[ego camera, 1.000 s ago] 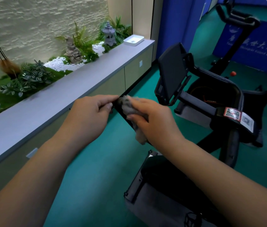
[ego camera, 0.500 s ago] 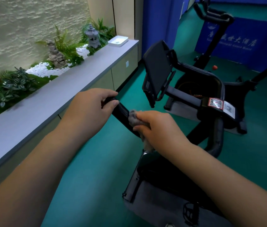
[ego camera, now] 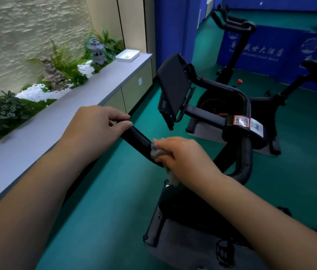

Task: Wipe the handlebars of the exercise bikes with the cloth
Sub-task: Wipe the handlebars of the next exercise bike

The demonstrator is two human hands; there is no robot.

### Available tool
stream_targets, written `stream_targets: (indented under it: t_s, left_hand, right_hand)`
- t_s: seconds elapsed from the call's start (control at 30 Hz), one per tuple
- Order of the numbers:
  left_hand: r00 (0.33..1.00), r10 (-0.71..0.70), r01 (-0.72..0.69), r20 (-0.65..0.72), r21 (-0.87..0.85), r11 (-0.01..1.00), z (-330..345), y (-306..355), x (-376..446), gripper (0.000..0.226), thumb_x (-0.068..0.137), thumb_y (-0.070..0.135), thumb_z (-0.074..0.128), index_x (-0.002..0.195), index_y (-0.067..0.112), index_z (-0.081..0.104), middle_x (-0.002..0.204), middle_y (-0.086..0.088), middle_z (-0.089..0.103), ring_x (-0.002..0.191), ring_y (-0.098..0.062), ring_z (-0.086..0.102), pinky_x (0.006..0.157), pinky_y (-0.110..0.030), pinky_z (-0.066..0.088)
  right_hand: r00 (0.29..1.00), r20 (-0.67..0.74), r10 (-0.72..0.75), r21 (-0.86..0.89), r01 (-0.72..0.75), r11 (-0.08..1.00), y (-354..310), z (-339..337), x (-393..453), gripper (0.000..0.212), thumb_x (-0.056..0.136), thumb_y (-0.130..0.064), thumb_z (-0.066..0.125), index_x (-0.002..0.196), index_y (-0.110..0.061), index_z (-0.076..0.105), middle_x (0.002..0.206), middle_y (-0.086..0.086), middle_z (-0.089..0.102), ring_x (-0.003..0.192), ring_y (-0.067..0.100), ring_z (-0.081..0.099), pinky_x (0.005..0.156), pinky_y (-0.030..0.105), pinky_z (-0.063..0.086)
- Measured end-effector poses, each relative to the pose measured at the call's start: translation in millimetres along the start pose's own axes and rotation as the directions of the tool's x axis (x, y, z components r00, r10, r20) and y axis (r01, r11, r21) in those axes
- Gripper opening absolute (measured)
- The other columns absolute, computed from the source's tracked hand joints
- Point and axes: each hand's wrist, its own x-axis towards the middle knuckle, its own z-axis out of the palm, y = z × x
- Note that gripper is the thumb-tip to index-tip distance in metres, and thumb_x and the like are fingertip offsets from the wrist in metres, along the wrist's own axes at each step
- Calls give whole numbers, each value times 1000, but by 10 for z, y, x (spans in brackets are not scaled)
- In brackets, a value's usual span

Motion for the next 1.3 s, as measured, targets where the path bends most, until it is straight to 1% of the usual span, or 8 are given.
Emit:
stream_targets:
  t_s: [0.2,0.4,0.53,0.67,0.77,1.0,1.17,1.3]
  left_hand:
    - [998,4,-3,-58,23,1000,40,33,-60,24,87,38,61,107,29,70,93,7,71,86,-11,61,79,-27,47]
    - [981,69,-47,-181,123,991,168,147,-174,27,93,29,52,113,21,66,106,-1,70,97,-24,60,78,-31,44]
    - [991,38,-31,-127,59,998,94,95,-104,22,90,32,56,104,25,70,99,6,71,92,-16,62,80,-28,46]
    - [996,26,-23,-80,38,999,50,80,-64,18,86,35,60,98,28,71,89,8,70,86,-14,62,78,-29,48]
    - [995,29,-23,-99,62,998,71,94,-68,18,85,36,60,98,28,71,89,7,71,85,-16,62,78,-32,50]
    - [995,16,-7,-98,83,997,96,131,-61,17,85,35,58,94,28,70,86,6,69,83,-19,61,75,-36,52]
    - [998,12,-6,-68,95,995,103,163,-30,13,84,32,56,89,26,67,84,3,65,81,-21,59,71,-36,49]
    - [997,12,-2,-74,136,991,127,183,-15,13,83,30,54,86,26,66,83,2,65,79,-23,57,67,-32,44]
  right_hand:
    - [987,70,145,-140,-134,981,173,-234,-237,28,86,-24,66,114,-26,67,111,0,67,109,18,58,91,31,45]
    - [997,-76,-9,-39,6,999,-70,58,-60,27,85,-16,66,112,-15,66,109,-3,66,101,15,60,87,33,49]
    - [1000,23,-5,-170,8,985,122,-26,-177,51,68,-7,78,115,-22,64,112,-3,64,106,18,58,88,36,50]
    - [995,21,98,-131,-95,987,328,-263,-408,33,85,-23,68,117,-24,66,116,-1,67,113,16,57,96,31,44]
    - [996,-37,80,-85,-83,993,265,-190,-359,25,85,-22,66,110,-24,68,107,-2,68,106,17,59,90,32,47]
    - [1000,-11,-29,-145,27,989,143,29,-210,52,68,-6,78,115,-21,63,109,-4,63,102,14,58,85,30,50]
    - [996,-39,78,-131,-83,988,480,-278,-604,33,85,-21,66,118,-22,66,121,-2,65,114,16,57,99,31,44]
    - [991,-81,107,-104,-115,988,434,-273,-602,30,89,-22,62,118,-22,66,118,-3,66,114,16,57,98,28,43]
